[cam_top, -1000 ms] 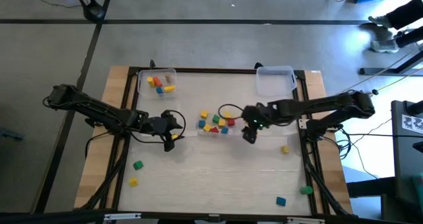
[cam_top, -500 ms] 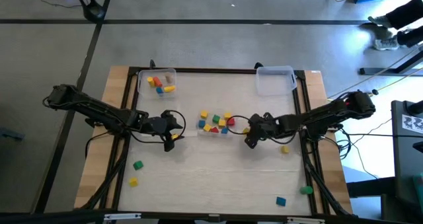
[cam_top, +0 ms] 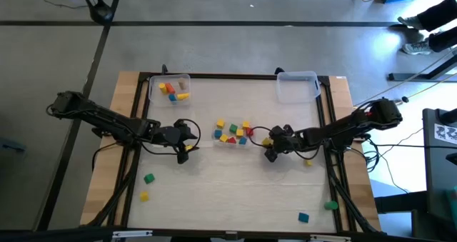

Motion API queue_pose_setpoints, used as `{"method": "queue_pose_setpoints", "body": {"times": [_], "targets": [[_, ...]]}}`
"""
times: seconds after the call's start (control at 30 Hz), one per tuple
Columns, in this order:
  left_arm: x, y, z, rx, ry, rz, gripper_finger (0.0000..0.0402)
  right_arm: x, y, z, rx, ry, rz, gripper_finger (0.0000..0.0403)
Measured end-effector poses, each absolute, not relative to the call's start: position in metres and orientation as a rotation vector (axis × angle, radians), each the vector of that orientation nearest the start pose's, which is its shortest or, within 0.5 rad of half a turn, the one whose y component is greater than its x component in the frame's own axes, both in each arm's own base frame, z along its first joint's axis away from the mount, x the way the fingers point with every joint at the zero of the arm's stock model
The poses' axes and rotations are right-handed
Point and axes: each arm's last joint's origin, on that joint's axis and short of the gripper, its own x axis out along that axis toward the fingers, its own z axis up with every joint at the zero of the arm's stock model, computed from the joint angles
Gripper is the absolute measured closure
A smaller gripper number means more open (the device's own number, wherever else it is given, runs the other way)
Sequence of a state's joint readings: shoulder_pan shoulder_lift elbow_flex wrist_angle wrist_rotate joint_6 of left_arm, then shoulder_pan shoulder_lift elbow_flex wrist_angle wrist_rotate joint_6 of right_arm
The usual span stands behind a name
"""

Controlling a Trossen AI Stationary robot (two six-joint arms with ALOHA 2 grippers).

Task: Sort blocks by size
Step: Put the yellow triangular block into the top right transparent bin

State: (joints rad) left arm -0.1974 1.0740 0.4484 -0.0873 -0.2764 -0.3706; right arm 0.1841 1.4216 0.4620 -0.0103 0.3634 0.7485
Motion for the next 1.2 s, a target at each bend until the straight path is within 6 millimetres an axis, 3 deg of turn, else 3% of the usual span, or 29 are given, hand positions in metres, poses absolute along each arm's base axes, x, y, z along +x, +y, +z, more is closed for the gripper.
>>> {"method": "queue_pose_setpoints", "body": {"times": [0.3, 0.67, 0.97, 1.2], "targets": [[0.198, -0.032, 0.178, -0.186, 0.667, 0.201, 0.0192, 0.230, 0.031, 0.099, 0.363, 0.839, -0.534, 0.0169], [0.198, -0.032, 0.178, -0.188, 0.667, 0.202, 0.0192, 0.230, 0.031, 0.098, 0.382, 0.850, -0.536, 0.0324], [0.198, -0.031, 0.178, -0.188, 0.668, 0.203, 0.0192, 0.229, 0.032, 0.111, 0.373, 0.822, -0.493, 0.0315], [0.198, -0.031, 0.178, -0.187, 0.669, 0.202, 0.0192, 0.223, 0.030, 0.127, 0.362, 0.790, -0.475, 0.0338]]}}
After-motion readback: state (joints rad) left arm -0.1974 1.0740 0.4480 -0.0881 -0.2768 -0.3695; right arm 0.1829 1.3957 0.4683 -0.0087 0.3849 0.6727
